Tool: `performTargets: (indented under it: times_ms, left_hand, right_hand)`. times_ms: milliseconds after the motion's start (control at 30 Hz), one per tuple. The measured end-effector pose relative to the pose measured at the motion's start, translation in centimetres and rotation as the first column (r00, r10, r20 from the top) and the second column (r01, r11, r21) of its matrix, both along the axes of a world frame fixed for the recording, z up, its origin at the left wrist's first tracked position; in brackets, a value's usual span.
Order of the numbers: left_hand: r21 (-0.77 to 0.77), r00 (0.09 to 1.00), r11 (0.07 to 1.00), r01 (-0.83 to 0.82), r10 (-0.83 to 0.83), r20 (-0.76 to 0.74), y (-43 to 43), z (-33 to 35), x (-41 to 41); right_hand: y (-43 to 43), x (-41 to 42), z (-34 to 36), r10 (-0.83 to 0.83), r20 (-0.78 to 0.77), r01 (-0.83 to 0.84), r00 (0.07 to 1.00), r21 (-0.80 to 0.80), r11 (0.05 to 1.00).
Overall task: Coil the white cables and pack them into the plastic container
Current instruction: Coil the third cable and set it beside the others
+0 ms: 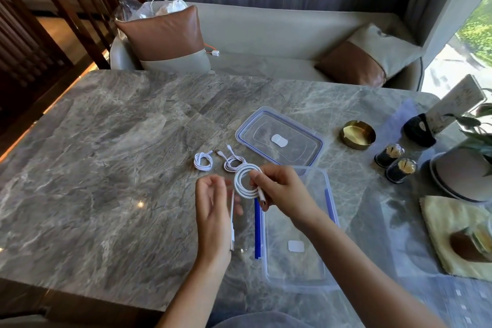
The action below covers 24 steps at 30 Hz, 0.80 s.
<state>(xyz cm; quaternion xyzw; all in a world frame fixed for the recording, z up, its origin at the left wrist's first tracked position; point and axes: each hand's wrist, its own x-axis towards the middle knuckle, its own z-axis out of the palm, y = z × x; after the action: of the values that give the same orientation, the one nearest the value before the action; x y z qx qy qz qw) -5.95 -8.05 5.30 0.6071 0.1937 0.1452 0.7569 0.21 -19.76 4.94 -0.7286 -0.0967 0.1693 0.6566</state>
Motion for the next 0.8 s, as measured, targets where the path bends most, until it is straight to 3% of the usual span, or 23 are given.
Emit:
performTargets:
  times_ms: [67, 233, 400, 533, 600, 667, 733, 800]
  left_hand:
    - [-0.229, 0.982, 0.969, 0.095, -0.129, -0.135, 0.4, 0.0, -0.4]
    - [-0.182, 0.798, 0.829, 0.529, -0.559, -0.226, 3.0, -0.5, -1.9]
    - [-0.342, 0.661, 0.658, 0.67, -0.739, -0.126, 6.3, -0.3, -1.5]
    - [-0.543, 0.795, 0.683, 0.489, -0.605, -0.045, 6.8, -0.4, -1.0]
    - [-0.565, 0.861, 0.714, 0.414, -0.509, -0.012, 6.4, -0.1, -0.6]
    - [-0.456, 0.903, 0.806, 0.377, -0.429, -0.01, 5.6, 0.4, -0.2]
    - [-0.223, 0.949, 0.926, 0.304, -0.316, -0.016, 4.6, 0.6, 0.2]
    - [0.034, 0.979, 0.979, 0.201, -0.202, 0.008, 3.9, 0.6, 0.4]
  right_hand:
    - [-0.2, 0.1, 0.1, -0.035, 0.006, 0.035, 0.999, -0.006, 0.999]
    - [-1.0, 0.8, 0.4, -0.085, 0.127, 0.096, 0.988, -0.084, 0.992]
    - [-0.8, 0.4, 0.5, -0.047, 0.142, 0.067, 0.989, -0.144, 0.987]
    - [-0.7, 0.2, 0.7, -0.058, 0.138, 0.079, 0.989, -0.156, 0.985]
    - [-0.2, -0.1, 0.7, -0.058, 0.134, 0.079, 0.989, -0.163, 0.984]
    - [0.3, -0.6, 0.5, -0.056, 0.115, 0.075, 0.992, -0.169, 0.983]
    - [0.7, -1.0, 0.1, -0.054, 0.087, 0.068, 0.995, -0.163, 0.984]
    - [0.9, -1.3, -0.1, -0.057, 0.055, 0.063, 0.997, -0.132, 0.989]
